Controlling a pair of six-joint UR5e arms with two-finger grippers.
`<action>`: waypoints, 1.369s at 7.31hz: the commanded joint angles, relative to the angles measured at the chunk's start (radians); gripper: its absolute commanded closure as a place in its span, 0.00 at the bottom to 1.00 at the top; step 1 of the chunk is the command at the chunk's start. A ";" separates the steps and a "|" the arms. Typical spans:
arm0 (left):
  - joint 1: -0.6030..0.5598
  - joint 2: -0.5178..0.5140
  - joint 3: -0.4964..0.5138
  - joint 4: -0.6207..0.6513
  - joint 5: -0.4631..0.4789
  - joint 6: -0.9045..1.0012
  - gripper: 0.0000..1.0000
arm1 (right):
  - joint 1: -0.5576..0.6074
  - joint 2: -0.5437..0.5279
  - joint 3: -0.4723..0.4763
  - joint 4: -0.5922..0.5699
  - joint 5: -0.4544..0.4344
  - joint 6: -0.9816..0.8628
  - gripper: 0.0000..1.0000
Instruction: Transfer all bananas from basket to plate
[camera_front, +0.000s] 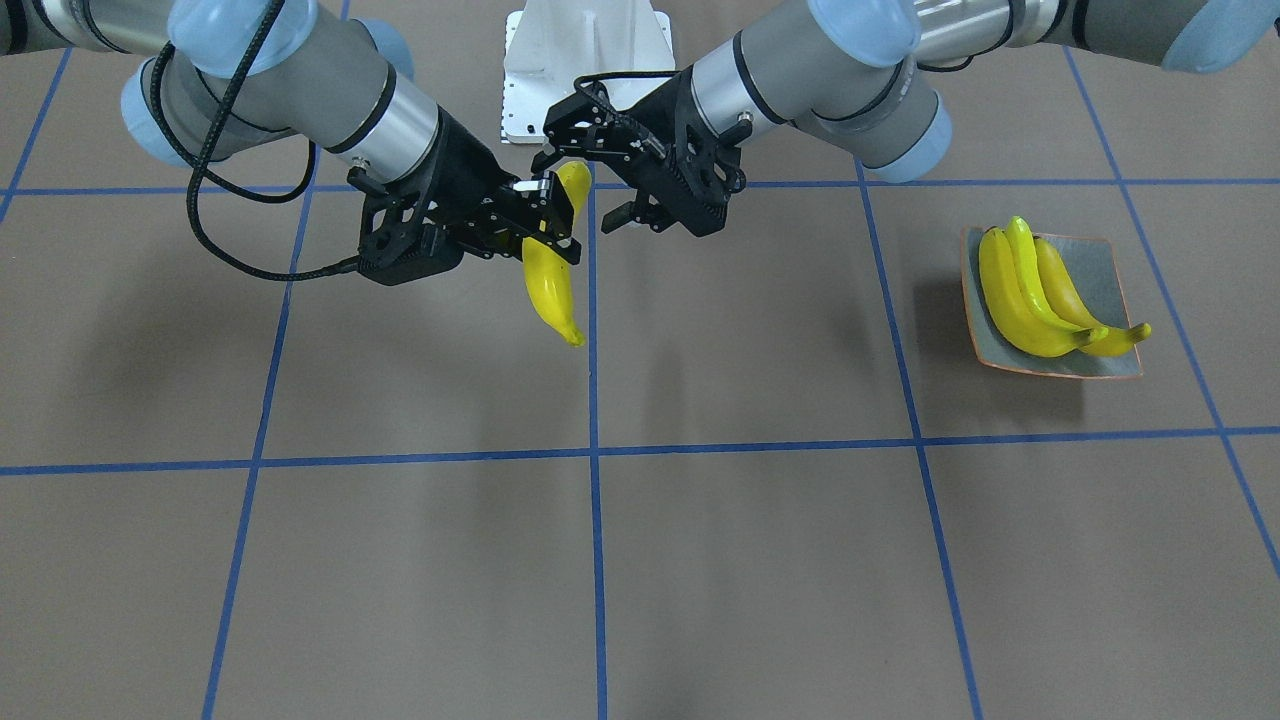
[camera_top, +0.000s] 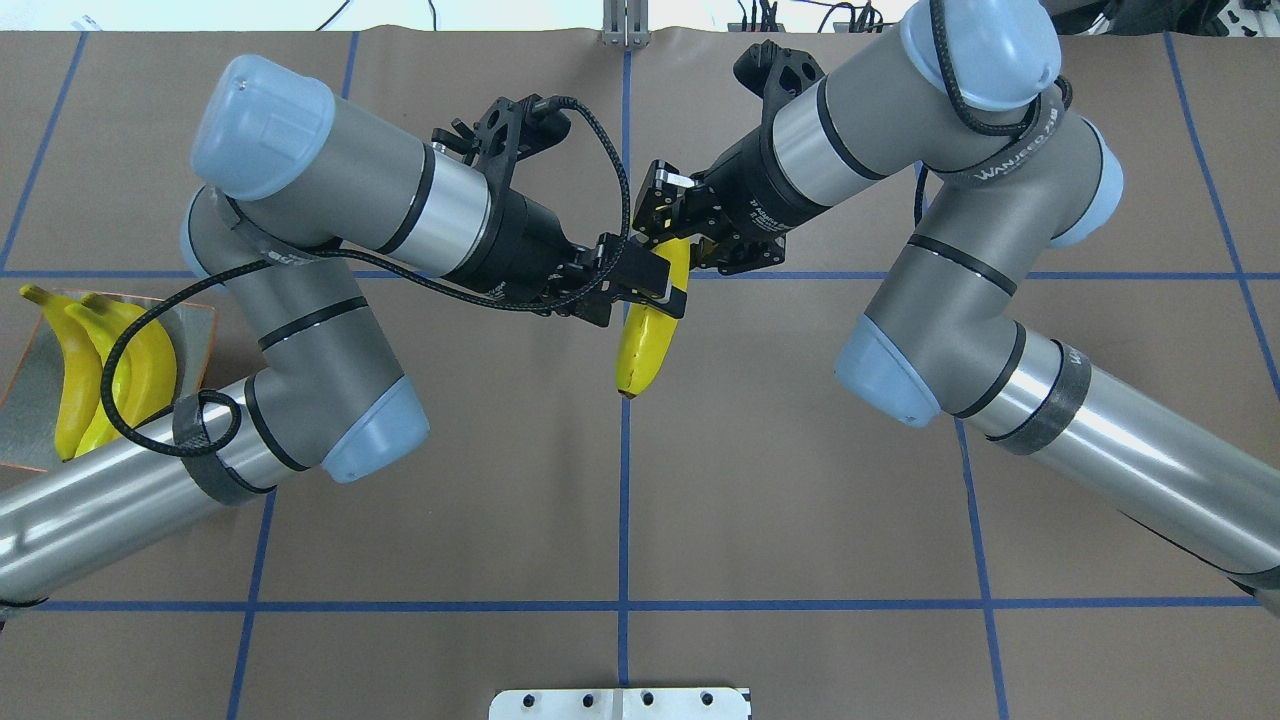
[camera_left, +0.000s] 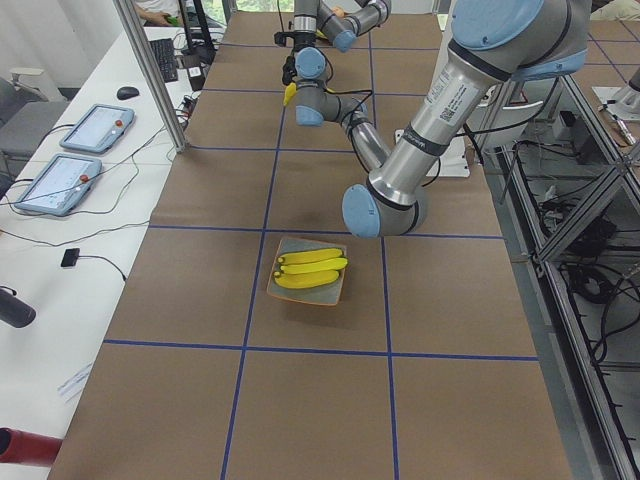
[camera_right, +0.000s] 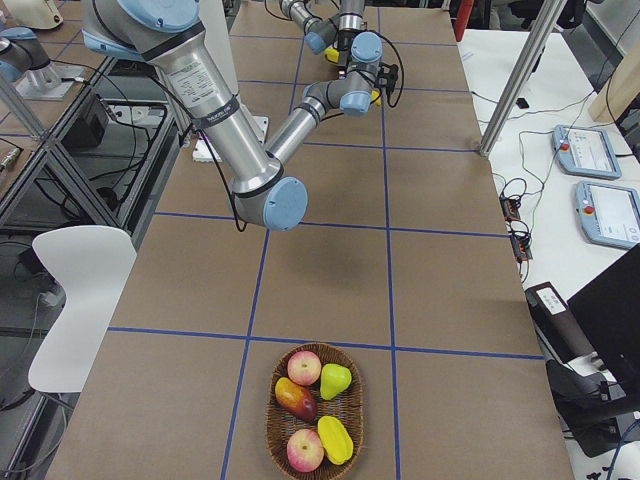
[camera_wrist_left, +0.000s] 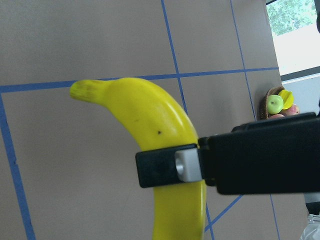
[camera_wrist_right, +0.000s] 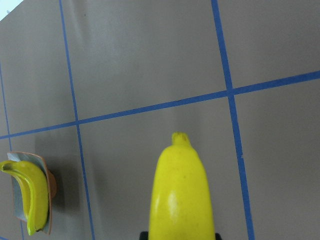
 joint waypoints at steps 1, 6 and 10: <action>0.006 0.000 0.000 -0.003 0.001 0.000 0.06 | 0.000 0.004 0.000 0.002 0.007 0.003 1.00; 0.007 -0.005 0.005 -0.003 0.029 -0.001 0.45 | 0.000 0.007 0.004 0.002 0.020 0.003 1.00; 0.007 0.000 -0.003 -0.003 0.029 -0.067 1.00 | 0.001 0.001 0.003 0.047 0.017 -0.006 0.00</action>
